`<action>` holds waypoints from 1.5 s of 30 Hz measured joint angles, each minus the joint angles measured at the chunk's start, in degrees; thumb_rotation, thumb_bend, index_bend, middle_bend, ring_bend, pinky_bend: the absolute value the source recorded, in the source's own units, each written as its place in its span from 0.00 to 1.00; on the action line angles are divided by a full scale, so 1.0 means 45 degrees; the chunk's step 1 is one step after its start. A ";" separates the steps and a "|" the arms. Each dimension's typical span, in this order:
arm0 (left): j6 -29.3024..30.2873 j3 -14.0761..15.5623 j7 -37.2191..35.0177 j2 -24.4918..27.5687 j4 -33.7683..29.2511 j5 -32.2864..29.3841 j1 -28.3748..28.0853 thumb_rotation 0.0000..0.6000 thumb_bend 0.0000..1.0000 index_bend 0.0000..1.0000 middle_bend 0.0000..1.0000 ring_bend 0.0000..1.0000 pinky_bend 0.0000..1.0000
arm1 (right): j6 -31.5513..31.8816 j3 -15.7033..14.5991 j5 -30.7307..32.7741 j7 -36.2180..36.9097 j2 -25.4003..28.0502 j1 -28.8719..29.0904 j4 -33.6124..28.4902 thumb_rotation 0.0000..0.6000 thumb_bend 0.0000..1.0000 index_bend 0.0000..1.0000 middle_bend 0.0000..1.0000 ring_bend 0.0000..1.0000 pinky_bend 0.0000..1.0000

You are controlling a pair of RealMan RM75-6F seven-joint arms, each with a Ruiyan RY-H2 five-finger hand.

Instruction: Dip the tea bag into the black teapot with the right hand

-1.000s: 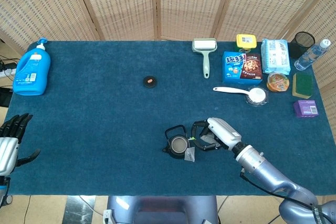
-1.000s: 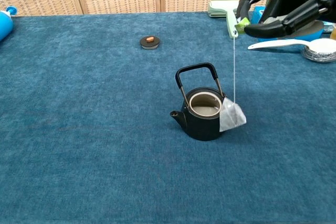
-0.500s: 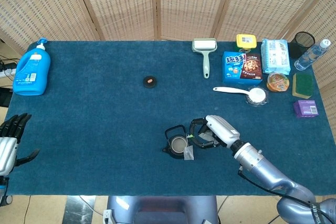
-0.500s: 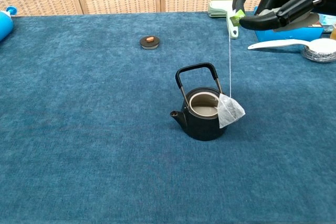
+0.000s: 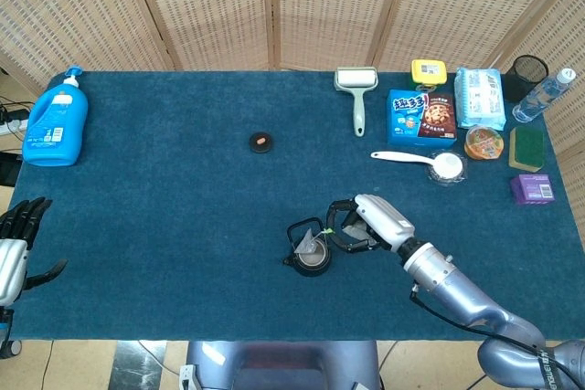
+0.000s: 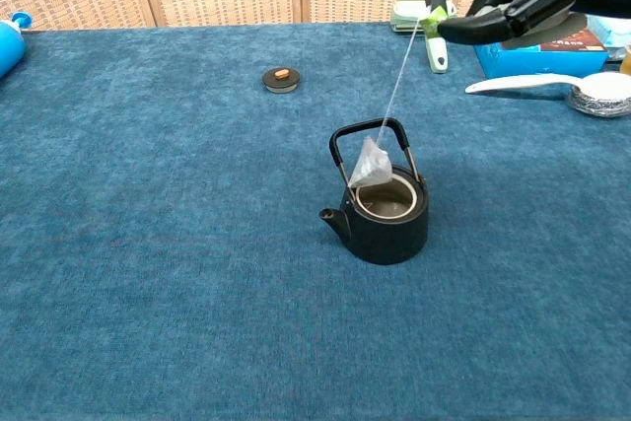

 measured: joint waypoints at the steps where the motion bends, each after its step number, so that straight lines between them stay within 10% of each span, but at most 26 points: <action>1: 0.0012 -0.0008 -0.0002 0.0005 0.0006 -0.0003 0.0003 1.00 0.24 0.00 0.06 0.00 0.09 | -0.0045 -0.0017 0.0046 -0.0035 -0.0071 0.0030 0.0041 1.00 0.50 0.60 1.00 1.00 1.00; 32: 0.0051 -0.0114 0.0410 0.0179 -0.0351 0.0069 -0.0064 1.00 0.24 0.00 0.06 0.00 0.09 | -0.0178 -0.1639 -0.0234 -0.0870 -0.0143 -0.0886 0.1029 1.00 0.48 0.58 1.00 1.00 1.00; 45: 0.0073 -0.0153 0.0894 0.0317 -0.0800 0.0036 -0.0078 1.00 0.24 0.00 0.06 0.00 0.08 | -0.0745 -0.2907 -0.1777 -0.1571 0.0347 -0.1187 0.1683 1.00 0.46 0.22 0.97 1.00 1.00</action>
